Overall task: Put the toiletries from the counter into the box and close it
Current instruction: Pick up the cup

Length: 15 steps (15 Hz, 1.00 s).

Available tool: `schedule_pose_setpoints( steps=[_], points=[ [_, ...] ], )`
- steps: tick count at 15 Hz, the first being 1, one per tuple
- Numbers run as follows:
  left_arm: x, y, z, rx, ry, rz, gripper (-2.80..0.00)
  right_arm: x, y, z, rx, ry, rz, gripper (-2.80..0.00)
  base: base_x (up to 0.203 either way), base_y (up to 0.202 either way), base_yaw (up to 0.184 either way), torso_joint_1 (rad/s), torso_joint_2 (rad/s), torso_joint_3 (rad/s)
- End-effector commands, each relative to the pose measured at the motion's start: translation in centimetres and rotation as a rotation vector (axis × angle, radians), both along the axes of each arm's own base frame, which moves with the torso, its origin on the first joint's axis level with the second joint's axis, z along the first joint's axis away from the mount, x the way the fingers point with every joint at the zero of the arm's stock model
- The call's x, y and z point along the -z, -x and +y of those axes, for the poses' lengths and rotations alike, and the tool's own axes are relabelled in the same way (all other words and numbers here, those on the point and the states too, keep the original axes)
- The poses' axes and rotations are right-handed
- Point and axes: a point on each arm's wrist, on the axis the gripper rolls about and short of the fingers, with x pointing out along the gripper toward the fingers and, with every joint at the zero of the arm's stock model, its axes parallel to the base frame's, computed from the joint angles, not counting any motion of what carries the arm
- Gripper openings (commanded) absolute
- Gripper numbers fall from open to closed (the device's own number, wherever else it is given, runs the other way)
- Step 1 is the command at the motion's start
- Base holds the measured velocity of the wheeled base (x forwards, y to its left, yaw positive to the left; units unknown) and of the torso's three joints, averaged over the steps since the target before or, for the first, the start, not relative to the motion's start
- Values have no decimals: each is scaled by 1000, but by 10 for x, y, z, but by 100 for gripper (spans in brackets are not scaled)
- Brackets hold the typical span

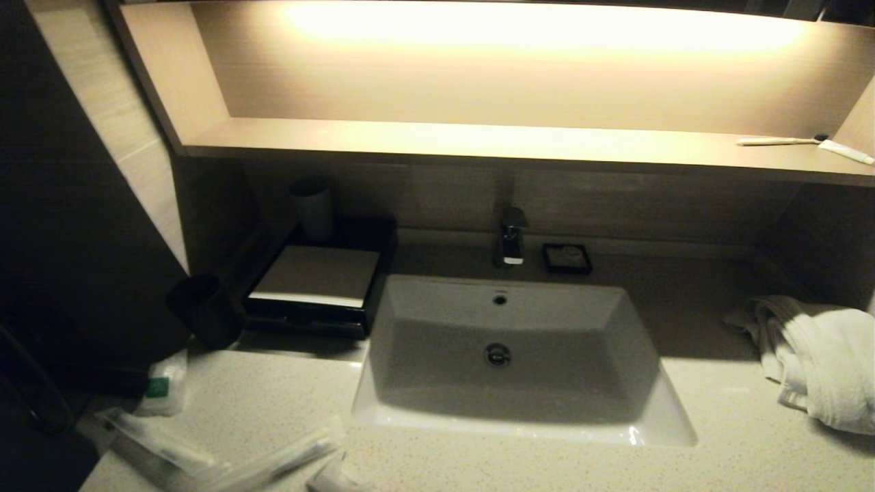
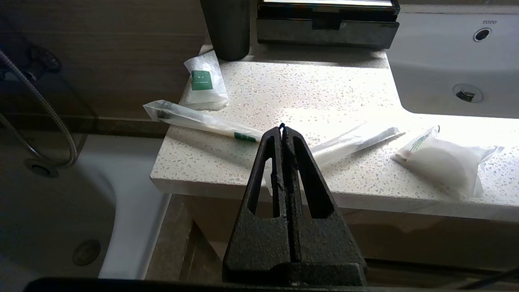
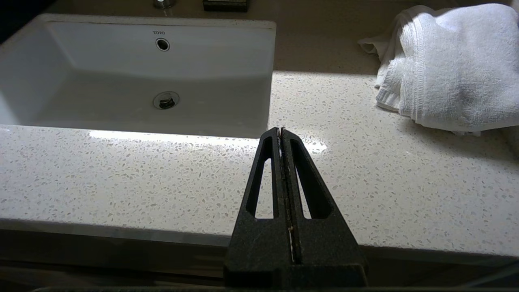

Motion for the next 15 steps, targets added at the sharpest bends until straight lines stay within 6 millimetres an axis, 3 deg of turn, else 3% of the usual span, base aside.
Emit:
schedule_pose_setpoints(
  steps=[1, 9, 15],
  points=[
    [0, 0, 0, 0, 2, 1, -280, 0, 0, 0, 0, 1, 0, -280, 0, 0, 0, 0, 0, 0],
    [0, 0, 0, -5, -5, 0, -280, 0, 0, 0, 0, 1, 0, -280, 0, 0, 0, 0, 0, 0],
    [-40, 15, 0, 2, -2, -136, -280, 0, 0, 0, 0, 0, 0, -280, 0, 0, 0, 0, 0, 0]
  ],
)
